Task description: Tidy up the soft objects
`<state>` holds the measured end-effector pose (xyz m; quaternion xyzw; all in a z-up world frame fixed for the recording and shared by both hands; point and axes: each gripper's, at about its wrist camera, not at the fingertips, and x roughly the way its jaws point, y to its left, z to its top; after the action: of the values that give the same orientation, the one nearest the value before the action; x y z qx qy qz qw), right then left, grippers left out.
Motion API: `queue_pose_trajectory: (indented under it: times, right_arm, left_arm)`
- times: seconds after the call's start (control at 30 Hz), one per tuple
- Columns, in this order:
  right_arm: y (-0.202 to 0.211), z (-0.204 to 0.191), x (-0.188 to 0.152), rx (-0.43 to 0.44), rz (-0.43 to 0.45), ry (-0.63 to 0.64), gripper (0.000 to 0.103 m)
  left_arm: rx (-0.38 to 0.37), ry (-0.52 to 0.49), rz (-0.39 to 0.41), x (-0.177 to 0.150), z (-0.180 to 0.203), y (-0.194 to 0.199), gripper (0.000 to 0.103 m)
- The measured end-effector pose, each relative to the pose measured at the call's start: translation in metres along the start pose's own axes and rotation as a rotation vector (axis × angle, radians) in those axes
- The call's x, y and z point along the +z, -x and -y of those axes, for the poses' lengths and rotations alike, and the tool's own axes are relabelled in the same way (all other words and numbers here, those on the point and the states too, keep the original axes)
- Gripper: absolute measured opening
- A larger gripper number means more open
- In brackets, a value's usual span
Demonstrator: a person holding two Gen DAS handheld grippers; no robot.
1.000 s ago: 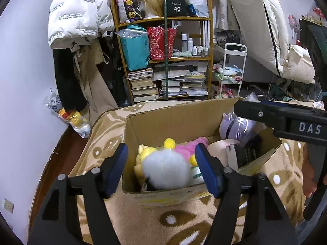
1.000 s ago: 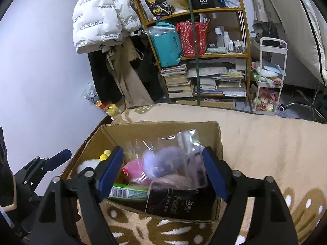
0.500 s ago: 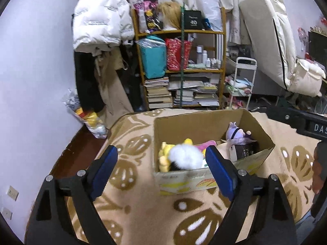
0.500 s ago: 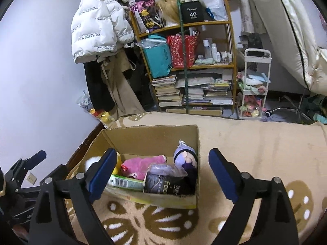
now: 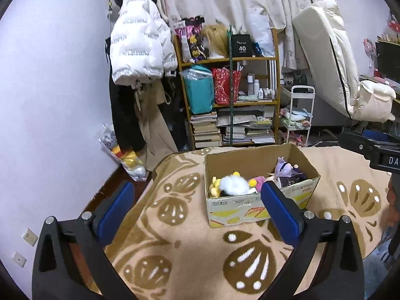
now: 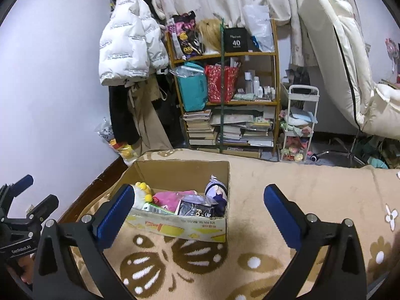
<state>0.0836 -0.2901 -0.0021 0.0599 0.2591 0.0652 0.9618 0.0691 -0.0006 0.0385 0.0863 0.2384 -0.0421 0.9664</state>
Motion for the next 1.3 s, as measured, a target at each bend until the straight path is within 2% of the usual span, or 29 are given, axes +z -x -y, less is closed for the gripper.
queue_pose_trajectory:
  times: [0.17,0.33,0.43,0.8,1.3]
  right_arm:
    - [0.023,-0.007,-0.005,0.0,0.022,0.029,0.103]
    - [0.044,-0.011,-0.016,0.002,0.044,0.057,0.103]
    - [0.057,-0.012,-0.025,-0.007,0.091,0.071,0.103]
    - [0.065,-0.007,-0.045,0.025,0.102,0.057,0.103]
    - [0.041,0.0,-0.05,0.036,0.064,0.058,0.103]
  left_arm:
    - [0.012,-0.019,0.034,-0.002,0.002,0.024,0.1]
    - [0.031,0.005,0.065,-0.012,0.001,0.04,0.1]
    - [0.035,0.011,0.066,-0.015,0.0,0.047,0.1]
    - [0.044,0.052,0.099,-0.029,-0.009,0.065,0.1]
    - [0.043,0.038,0.016,-0.05,-0.005,0.036,0.1]
